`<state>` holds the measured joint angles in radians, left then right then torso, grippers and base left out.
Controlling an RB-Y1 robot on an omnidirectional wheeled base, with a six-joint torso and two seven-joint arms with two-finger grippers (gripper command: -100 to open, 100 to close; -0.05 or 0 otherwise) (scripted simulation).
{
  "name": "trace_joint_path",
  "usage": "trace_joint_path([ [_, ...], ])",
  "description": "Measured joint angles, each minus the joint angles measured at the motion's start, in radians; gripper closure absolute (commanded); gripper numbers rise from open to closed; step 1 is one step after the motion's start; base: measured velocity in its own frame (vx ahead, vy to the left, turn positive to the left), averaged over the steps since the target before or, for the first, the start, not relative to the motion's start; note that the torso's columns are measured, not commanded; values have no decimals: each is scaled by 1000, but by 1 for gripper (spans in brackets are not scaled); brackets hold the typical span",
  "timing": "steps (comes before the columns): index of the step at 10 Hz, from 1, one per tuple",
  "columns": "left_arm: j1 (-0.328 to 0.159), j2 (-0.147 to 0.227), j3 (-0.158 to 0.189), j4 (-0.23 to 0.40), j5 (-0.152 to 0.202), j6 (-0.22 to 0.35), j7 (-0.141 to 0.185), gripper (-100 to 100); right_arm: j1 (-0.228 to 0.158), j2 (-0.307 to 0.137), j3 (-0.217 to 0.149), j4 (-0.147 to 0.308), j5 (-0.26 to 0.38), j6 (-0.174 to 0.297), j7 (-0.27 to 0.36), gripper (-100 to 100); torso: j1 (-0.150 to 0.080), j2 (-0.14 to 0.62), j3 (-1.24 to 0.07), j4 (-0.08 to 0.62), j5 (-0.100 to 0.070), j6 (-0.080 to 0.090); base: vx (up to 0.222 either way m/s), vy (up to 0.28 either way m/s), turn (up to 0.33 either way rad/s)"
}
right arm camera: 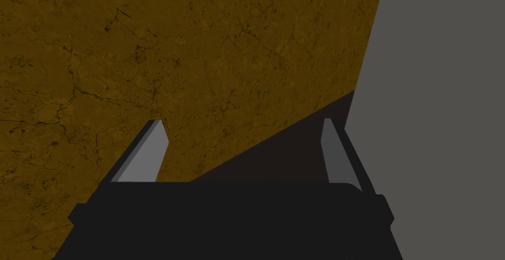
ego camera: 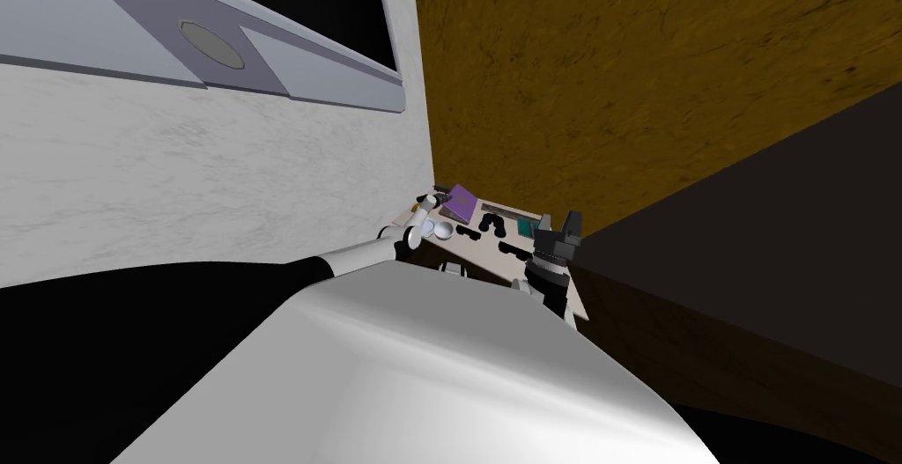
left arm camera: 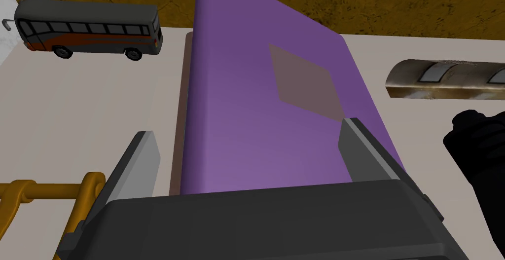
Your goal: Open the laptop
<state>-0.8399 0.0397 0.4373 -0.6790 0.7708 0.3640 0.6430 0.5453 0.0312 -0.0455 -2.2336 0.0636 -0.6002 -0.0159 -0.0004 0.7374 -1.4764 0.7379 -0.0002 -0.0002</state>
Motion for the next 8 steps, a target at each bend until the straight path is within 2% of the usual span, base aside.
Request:
trace_joint_path([
  [1, 1, -1, -15, -8, -9, 2, 23, -100, 0, 0, 0, 0, 0, 0, 0, 0, 0, 0, 0, 0, 0, 1, 9, -18, 101],
  [2, 2, -7, -35, -27, -41, 13, 62, -100, 0, 0, 0, 0, 0, 0, 0, 0, 0, 1, 1, 0, 0, 0, 14, -21, 220],
  [4, -6, -5, -89, -47, -76, 34, 142, -100, 0, 0, 0, 0, 0, 0, 0, 0, 0, 0, 0, 0, 0, 0, 14, -21, 112],
  [5, -14, 0, -110, -37, -68, 33, 162, -100, 0, 0, 0, 0, 0, 0, 0, 0, 0, 1, 0, 0, 0, 1, 5, -7, 2],
  [6, -15, 0, -112, -35, -66, 32, 164, 0, 0, 0, 0, 0, 0, 0, 0, 0, 1, 1, 1, 0, 0, 0, 0, 0, 0],
  [8, -15, 0, -112, -36, -66, 32, 164, 0, 0, 0, 0, 0, 0, 0, 0, 0, 1, 1, 1, 0, 0, 0, 0, 0, 0],
])
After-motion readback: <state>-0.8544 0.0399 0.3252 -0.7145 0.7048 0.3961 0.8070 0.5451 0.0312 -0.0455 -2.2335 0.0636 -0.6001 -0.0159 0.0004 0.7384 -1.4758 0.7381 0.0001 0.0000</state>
